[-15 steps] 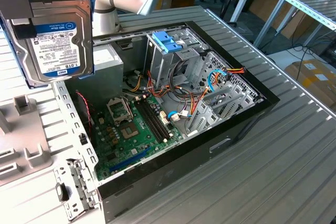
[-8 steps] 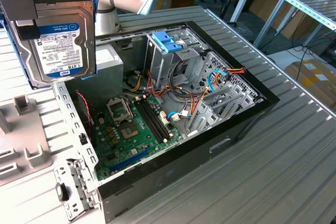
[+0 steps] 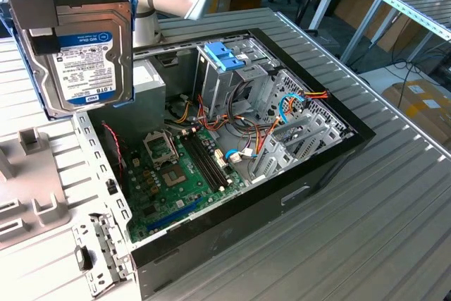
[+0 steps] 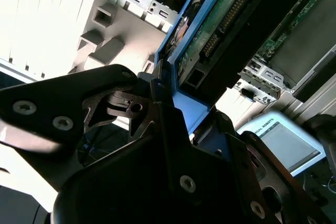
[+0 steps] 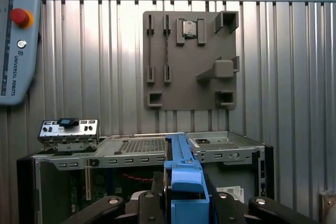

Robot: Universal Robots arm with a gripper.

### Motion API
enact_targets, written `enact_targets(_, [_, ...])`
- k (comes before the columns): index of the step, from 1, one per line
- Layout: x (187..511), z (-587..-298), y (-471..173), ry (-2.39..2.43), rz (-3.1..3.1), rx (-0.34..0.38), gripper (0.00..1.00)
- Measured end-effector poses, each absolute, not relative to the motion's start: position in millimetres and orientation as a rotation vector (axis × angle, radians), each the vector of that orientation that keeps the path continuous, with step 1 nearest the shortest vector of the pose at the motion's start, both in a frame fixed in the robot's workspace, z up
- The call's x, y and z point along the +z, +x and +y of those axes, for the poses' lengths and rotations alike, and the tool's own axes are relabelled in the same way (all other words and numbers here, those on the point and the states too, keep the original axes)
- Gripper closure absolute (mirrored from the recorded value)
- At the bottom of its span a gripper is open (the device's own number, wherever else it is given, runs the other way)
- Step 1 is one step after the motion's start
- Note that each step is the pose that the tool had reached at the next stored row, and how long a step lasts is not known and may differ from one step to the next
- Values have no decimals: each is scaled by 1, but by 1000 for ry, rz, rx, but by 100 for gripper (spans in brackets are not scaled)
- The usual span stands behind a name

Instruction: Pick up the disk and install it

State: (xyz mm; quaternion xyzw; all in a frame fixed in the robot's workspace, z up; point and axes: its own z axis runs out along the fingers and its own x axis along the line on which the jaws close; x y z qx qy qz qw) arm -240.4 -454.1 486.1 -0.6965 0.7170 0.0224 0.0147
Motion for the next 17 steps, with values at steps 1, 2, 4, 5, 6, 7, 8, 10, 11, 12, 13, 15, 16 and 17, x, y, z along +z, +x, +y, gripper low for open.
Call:
enact_targets(1, [486,-454,-240,-2168,2232,70,63])
enact_targets(2, [486,-455,-238,-2168,2232,70,63])
enact_targets(4, [486,-455,-237,-2168,2232,70,63])
enact_targets(5, [485,-456,-236,-2168,2232,70,63])
enact_targets(6, [485,-456,-234,-2168,2232,70,63])
enact_targets(7, [485,-456,-233,-2168,2232,70,63])
enact_targets(8, [485,-457,-232,-2168,2232,70,63])
enact_targets(10, [485,-457,-230,-2168,2232,70,63])
enact_targets(11, [485,-458,-229,-2168,2232,70,63])
enact_targets(12, [485,-458,-229,-2168,2232,70,63])
enact_targets(13, [485,-458,-228,-2168,2232,70,63])
enact_targets(15, [484,-459,-227,-2168,2232,70,63])
enact_targets(16, [484,-459,-226,-2168,2232,70,63])
enact_targets(17, [484,-459,-225,-2168,2232,70,63])
